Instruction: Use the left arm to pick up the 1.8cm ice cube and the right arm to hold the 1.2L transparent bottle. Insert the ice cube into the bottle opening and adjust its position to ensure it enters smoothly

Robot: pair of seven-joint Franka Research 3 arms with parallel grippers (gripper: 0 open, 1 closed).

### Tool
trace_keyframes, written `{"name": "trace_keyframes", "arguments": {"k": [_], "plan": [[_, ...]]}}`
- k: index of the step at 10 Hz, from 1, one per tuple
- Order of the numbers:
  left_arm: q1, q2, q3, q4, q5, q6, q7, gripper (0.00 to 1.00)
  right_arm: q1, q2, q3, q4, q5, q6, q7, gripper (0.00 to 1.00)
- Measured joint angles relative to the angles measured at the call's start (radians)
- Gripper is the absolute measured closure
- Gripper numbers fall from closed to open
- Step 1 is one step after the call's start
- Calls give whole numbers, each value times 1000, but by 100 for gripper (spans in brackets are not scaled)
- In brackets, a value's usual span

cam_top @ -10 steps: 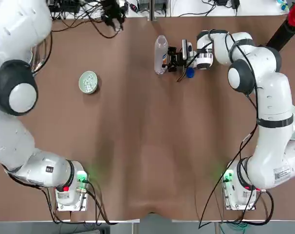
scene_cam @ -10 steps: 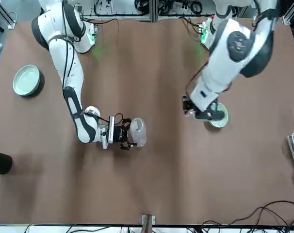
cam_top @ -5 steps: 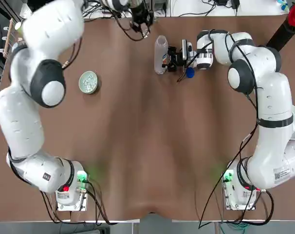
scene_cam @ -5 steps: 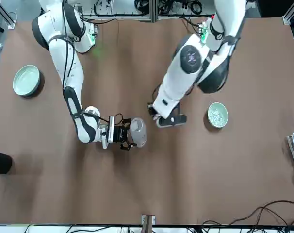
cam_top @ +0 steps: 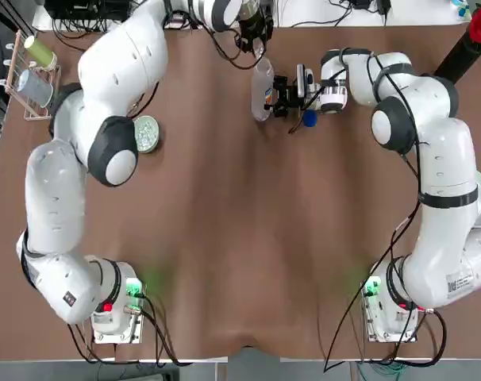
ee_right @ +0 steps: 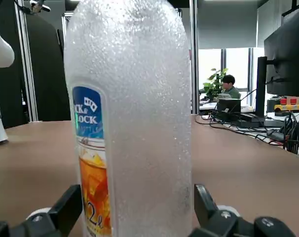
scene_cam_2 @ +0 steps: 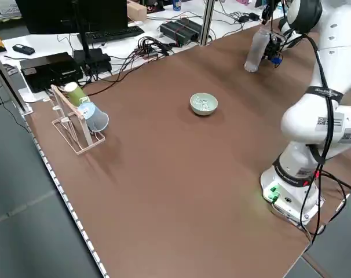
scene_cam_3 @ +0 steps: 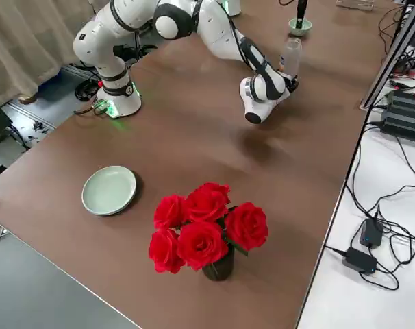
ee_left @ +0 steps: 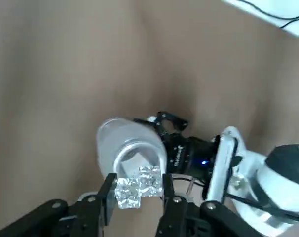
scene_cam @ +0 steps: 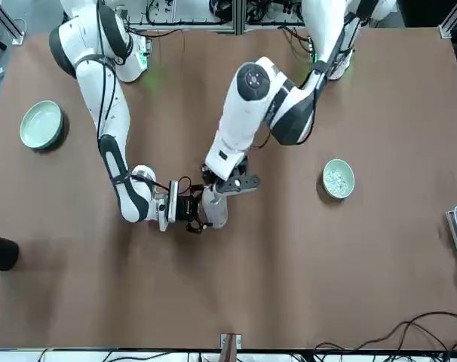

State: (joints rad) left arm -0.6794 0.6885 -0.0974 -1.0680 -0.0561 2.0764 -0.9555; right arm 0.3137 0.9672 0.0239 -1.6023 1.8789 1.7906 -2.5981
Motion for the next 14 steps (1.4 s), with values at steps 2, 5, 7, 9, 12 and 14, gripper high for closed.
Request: {"name": "trace_keyframes", "arguments": {"k": [2,5,7,9,12,14], "plan": [[-6,17,2,8,0,13,0,59,0,0,0,0,0,0,0,0],[-18,34,10,9,0,21,0,59,0,0,0,0,0,0,0,0],[-18,44,11,9,0,20,0,59,0,0,0,0,0,0,0,0],[-24,48,11,8,0,19,0,59,0,0,0,0,0,0,0,0],[-33,48,11,7,0,19,0,59,0,0,0,0,0,0,0,0],[-33,48,12,5,0,18,0,59,0,1,0,0,0,0,0,0]]}}
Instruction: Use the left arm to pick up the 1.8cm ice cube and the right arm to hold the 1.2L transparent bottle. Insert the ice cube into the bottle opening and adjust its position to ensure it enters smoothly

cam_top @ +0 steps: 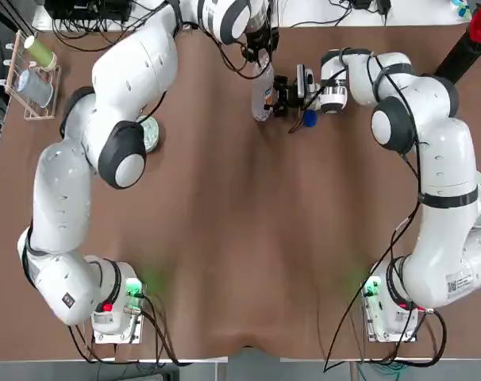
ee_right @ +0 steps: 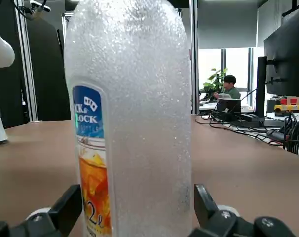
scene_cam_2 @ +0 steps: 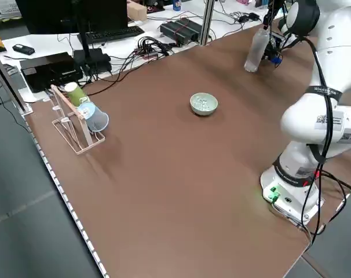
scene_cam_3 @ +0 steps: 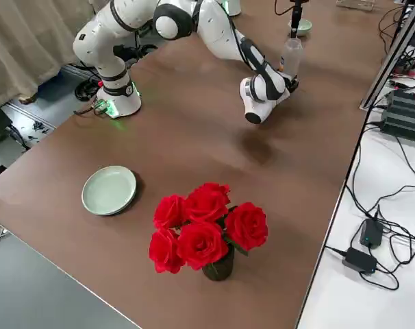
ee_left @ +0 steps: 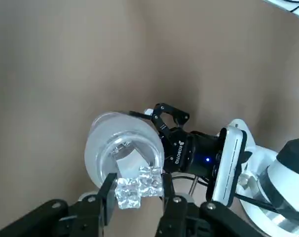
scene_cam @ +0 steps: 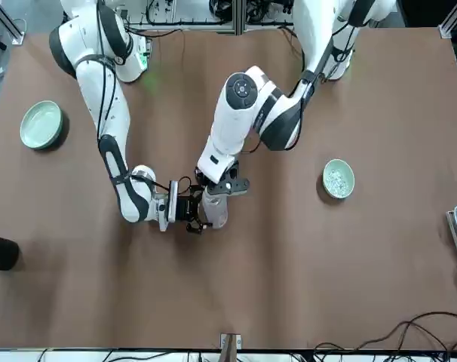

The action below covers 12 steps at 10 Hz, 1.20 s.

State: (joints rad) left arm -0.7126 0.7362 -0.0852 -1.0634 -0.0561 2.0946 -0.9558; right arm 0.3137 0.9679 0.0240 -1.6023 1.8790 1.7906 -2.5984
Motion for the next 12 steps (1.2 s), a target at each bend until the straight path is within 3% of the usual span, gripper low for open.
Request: {"name": "trace_keyframes", "arguments": {"k": [12], "plan": [[0,0,5,-13,0,-1,1,56,0,0,0,0,0,0,0,0]]}}
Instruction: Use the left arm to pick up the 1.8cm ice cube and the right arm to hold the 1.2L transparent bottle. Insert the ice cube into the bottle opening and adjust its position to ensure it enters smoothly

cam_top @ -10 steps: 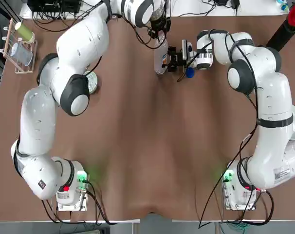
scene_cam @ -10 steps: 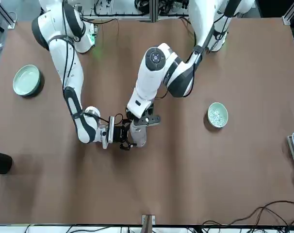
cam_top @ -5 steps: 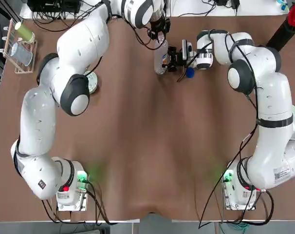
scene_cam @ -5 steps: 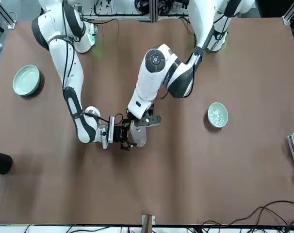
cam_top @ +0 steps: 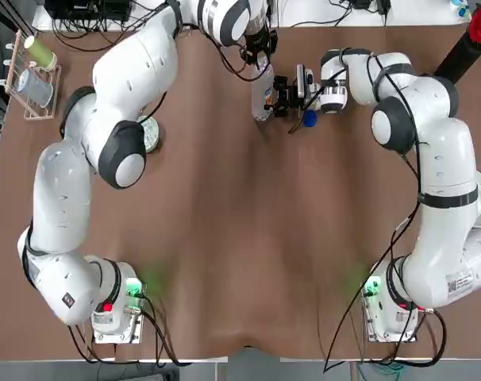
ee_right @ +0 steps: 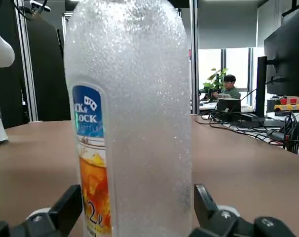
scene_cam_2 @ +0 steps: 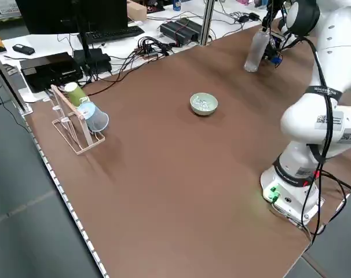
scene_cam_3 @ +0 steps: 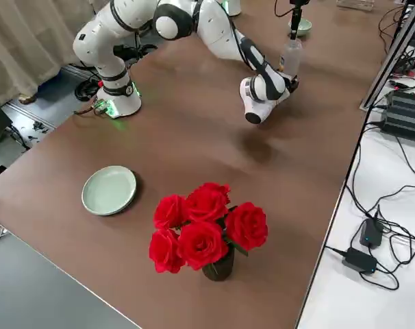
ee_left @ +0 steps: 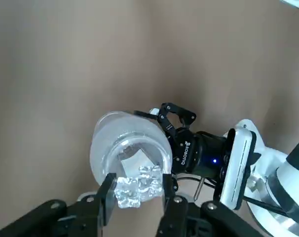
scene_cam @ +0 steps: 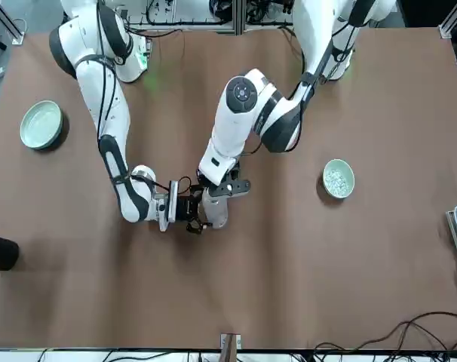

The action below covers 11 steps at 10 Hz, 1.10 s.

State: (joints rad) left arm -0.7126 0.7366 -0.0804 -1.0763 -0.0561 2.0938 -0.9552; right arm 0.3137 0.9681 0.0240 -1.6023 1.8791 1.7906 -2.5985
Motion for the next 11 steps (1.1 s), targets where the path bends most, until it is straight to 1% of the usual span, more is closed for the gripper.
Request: {"name": "trace_keyframes", "arguments": {"k": [1,2,3,5,6,7,8,10,11], "plan": [[0,0,0,0,0,0,0,52,0,0,0,0,0,0,0,0],[0,0,0,0,0,0,0,36,0,0,0,0,0,0,0,0],[0,0,0,0,0,0,0,30,0,0,0,0,0,0,0,0],[0,0,0,0,0,0,0,26,0,0,0,0,0,0,0,0],[1,0,1,0,0,-4,0,22,0,0,0,0,0,0,0,0],[5,-3,3,1,1,-21,8,7,0,0,-1,0,0,0,0,0],[12,-11,8,1,1,-59,18,0,-1,0,-2,1,1,0,0,0],[64,-64,13,-4,2,-188,80,0,-7,0,-5,2,1,0,0,0],[102,-110,14,-17,2,-253,116,0,-13,0,-9,3,1,0,0,0]]}}
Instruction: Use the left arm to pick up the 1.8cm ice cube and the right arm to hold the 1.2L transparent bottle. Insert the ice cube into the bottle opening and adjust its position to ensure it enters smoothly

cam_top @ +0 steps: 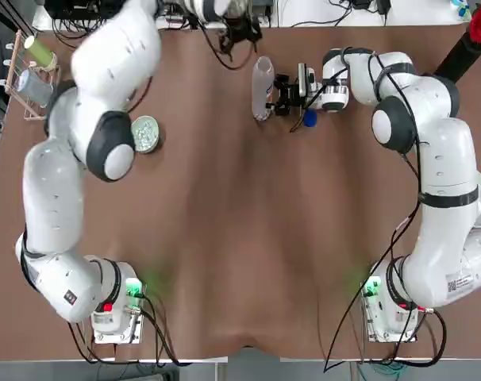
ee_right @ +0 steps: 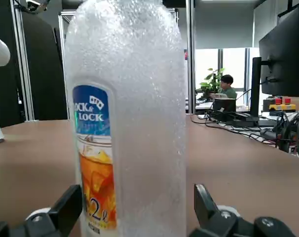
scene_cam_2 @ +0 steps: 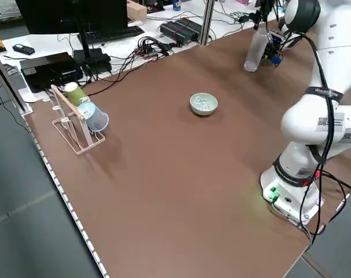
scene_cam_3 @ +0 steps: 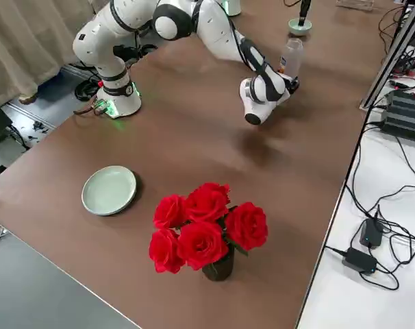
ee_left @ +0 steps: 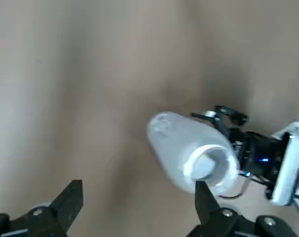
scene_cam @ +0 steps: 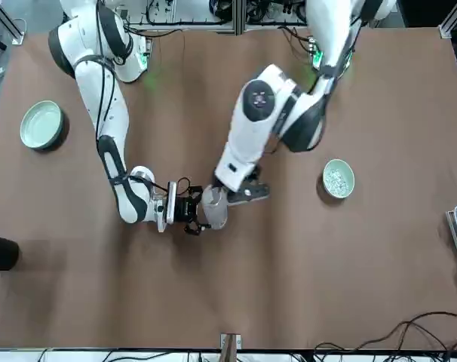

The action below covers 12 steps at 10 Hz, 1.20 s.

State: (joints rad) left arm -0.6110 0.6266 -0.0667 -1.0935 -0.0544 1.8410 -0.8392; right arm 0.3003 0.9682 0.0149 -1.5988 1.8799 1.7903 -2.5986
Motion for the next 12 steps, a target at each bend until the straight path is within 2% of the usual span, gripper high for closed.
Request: {"name": "trace_keyframes", "arguments": {"k": [2,5,8,10,12], "plan": [[74,-118,-1,-72,0,-80,82,0,-37,-1,-7,10,-19,0,5,0],[180,-324,-3,-279,0,-95,244,0,-81,-1,-7,3,-78,-13,30,0],[295,-511,-4,-451,0,-122,415,0,-151,-30,-8,8,-251,-42,139,0],[361,-570,-4,-484,0,-185,543,0,-203,-104,-8,14,-378,-69,278,0],[429,-598,-3,-485,0,-262,658,0,-221,-154,-9,14,-423,-95,353,0]]}}
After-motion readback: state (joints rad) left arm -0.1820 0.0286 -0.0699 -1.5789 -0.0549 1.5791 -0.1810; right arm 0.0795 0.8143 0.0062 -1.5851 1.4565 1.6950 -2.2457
